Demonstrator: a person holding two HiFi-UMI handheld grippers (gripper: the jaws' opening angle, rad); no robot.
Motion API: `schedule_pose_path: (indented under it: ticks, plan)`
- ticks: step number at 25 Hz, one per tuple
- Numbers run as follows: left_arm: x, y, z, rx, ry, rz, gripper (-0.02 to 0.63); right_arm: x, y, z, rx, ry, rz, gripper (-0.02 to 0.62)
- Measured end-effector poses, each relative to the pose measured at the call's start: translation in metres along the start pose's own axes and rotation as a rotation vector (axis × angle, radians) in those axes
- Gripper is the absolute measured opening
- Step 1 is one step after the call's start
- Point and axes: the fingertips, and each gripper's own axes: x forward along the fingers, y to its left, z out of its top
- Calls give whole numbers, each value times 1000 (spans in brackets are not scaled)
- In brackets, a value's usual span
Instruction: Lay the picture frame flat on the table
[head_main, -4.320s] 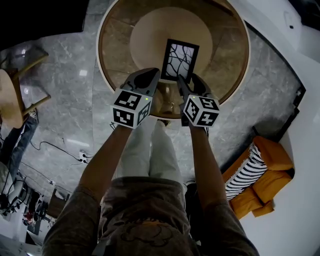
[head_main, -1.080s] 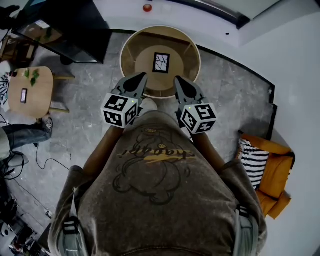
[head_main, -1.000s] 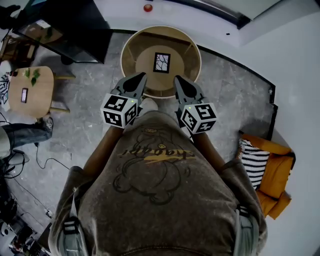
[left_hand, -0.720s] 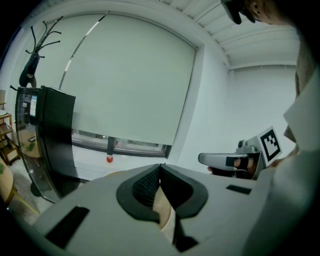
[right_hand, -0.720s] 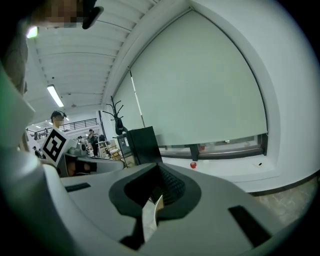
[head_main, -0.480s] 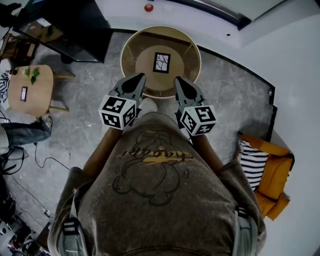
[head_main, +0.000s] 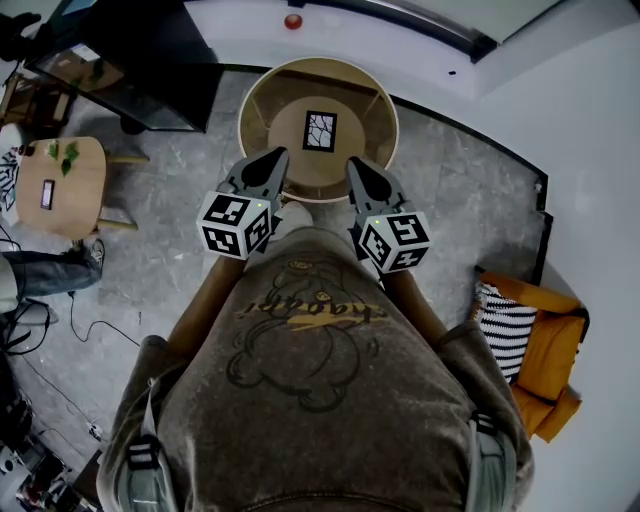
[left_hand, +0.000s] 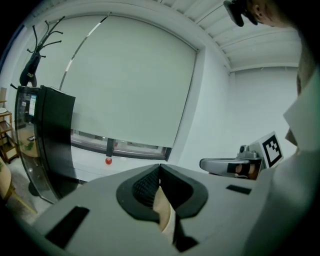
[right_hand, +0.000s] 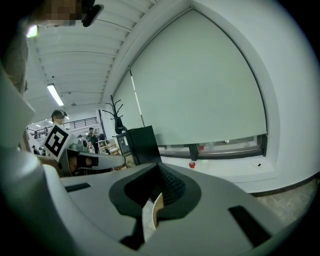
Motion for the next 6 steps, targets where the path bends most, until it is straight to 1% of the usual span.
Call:
schedule_pose_path:
  ticks: [6]
  plan:
    - [3,-3,-6,-5,16,1,17,-2,-1,3,5,-8,4,20]
